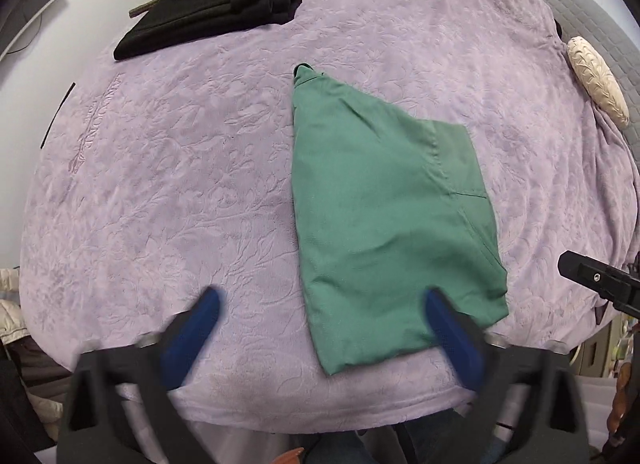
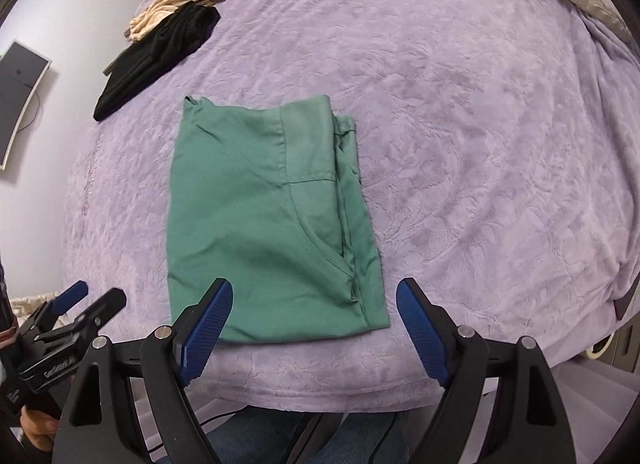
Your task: Fold small clothes
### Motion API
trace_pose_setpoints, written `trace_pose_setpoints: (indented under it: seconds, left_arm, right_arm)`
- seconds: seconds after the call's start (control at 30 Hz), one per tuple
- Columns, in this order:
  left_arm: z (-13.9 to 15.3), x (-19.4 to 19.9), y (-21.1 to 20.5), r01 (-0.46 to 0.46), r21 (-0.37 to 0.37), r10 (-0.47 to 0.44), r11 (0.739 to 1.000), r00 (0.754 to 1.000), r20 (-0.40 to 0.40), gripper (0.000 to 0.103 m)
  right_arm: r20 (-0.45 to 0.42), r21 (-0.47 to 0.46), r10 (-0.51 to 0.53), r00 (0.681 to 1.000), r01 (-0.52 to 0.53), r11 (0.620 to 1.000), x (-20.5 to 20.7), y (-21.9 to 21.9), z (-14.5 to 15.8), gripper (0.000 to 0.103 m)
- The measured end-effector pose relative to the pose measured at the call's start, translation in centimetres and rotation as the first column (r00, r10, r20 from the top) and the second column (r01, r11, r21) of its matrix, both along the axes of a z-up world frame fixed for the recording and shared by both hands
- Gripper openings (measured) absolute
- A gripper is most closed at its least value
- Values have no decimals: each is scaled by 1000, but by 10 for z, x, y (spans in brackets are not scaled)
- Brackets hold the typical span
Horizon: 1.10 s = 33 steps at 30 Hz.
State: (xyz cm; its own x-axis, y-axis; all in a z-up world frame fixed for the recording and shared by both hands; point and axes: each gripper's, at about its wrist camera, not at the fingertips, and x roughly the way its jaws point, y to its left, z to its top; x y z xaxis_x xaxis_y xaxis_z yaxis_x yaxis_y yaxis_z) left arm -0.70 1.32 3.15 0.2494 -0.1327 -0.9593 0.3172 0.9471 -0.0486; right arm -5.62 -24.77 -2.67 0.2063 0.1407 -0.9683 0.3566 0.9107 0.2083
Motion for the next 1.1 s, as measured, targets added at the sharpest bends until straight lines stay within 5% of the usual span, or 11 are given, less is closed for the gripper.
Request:
trace_pose_setpoints:
  seconds: [0.33,0.87,0.93,1.1]
  left_arm:
    - [14,-5,-3,-26,23,25,999,999,44,103]
    - [22,5,-19,-1,34,-2,999,997,75,103]
    - [21,6,-19,-1,40,-2,999,997,74,103]
    - [19,7,-21,1,42,-3,999,998,63,103]
  right_arm:
    - [16,-205,69,997,-64,977,5,20,20,86]
    - [65,-111,-31,997,38,993,3,11,23,87]
    - [49,-145,-24,999,31,989,5,11,22,102]
    - [41,-205,20,999,-11,979,12,18,23,103]
